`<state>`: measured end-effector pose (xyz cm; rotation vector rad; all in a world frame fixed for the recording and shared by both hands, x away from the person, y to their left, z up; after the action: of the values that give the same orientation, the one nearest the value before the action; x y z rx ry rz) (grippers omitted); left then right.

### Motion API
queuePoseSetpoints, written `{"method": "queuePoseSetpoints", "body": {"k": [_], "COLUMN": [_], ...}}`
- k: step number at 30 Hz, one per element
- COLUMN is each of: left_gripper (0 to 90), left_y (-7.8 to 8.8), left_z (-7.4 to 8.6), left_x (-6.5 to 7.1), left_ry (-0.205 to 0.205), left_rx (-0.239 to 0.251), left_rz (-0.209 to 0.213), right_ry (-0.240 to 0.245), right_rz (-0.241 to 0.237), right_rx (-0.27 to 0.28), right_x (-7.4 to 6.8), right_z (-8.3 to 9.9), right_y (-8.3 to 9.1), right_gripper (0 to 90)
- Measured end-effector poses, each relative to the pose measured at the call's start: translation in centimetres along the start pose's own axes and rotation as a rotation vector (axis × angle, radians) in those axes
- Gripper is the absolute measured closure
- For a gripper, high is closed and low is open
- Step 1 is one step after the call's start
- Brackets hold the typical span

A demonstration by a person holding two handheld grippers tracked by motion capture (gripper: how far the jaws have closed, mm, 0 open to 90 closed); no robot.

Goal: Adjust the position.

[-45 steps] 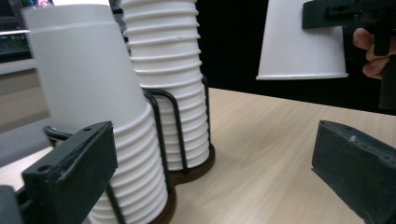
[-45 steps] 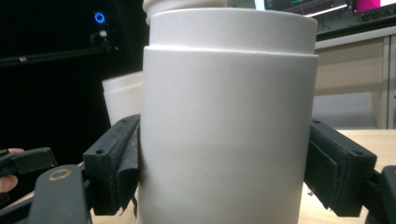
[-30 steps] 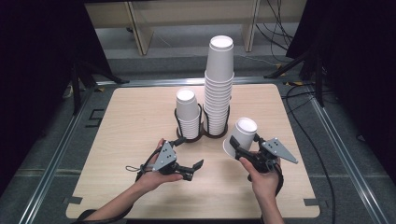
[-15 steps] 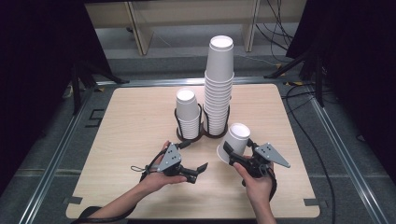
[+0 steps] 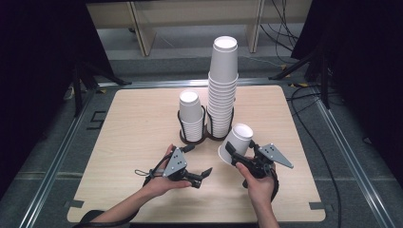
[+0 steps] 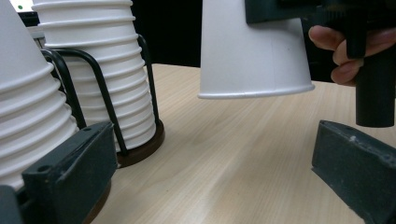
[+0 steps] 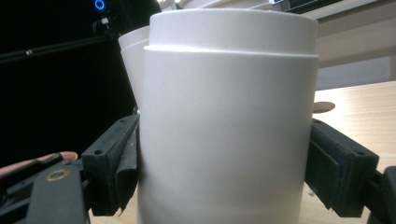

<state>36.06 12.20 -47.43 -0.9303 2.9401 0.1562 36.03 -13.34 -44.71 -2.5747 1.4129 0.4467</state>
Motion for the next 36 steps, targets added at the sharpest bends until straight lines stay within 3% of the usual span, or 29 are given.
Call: {"method": "queuePoseSetpoints", "body": {"k": [3, 5, 6, 12, 16, 21, 23, 29, 31, 32, 36], "left_gripper": [0.0, 0.0, 0.0, 0.0, 0.0, 0.0, 0.0, 0.0, 0.0, 0.0, 0.0], "left_y": [0.1, -0.2, -0.1, -0.4, -0.9, -1.3, -1.6, -1.9, -2.0, -2.1, -2.5], "left_z": [0.0, 0.2, 0.1, 0.3, 0.4, 0.3, 0.3, -0.1, -0.2, -0.2, -0.3], "left_x": [0.2, 0.3, 0.3, 0.6, 0.8, 0.9, 0.9, 0.6, 0.6, 0.5, 0.5], "left_ry": [-0.019, -0.022, -0.026, -0.032, -0.022, -0.026, -0.016, -0.011, -0.014, -0.014, -0.007], "left_rx": [-0.024, -0.007, -0.027, -0.034, -0.019, -0.041, -0.021, -0.03, -0.032, -0.031, -0.014], "left_rz": [0.0, 0.008, 0.006, 0.015, 0.028, 0.029, 0.027, 0.019, 0.019, 0.019, 0.02], "right_ry": [-0.028, -0.042, -0.015, -0.046, -0.056, -0.07, -0.06, -0.069, -0.047, -0.07, -0.06], "right_rz": [-0.011, -0.015, -0.013, -0.023, -0.029, -0.031, -0.034, -0.044, -0.052, -0.048, -0.06], "right_rx": [-0.002, -0.011, -0.002, -0.015, -0.014, -0.023, -0.024, -0.026, -0.027, -0.039, -0.043], "right_x": [-0.3, -0.6, -0.5, -0.8, -0.9, -1.3, -1.4, -1.8, -1.8, -2.0, -2.2], "right_z": [0.0, -0.1, -0.1, 0.2, 0.4, 0.5, 0.5, 0.8, 1.0, 1.0, 1.2], "right_y": [-0.5, -0.8, -1.0, -1.5, -1.8, -2.3, -2.5, -2.7, -2.8, -2.8, -3.0], "right_gripper": [19.8, 19.7, 19.8, 19.7, 19.7, 19.7, 19.7, 19.7, 19.6, 19.7, 19.7]}}
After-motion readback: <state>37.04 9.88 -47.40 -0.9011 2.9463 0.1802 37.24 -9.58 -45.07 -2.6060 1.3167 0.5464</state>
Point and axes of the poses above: each handheld gripper's, and its own axes: y roughly backward along the jaws, z roughly out of its underside, x roughly to its right, the point moved 1 cm from there along -y, roughly forward along the jaws, and after that the axes turned 4 degrees about x, right-handed, at the moved point
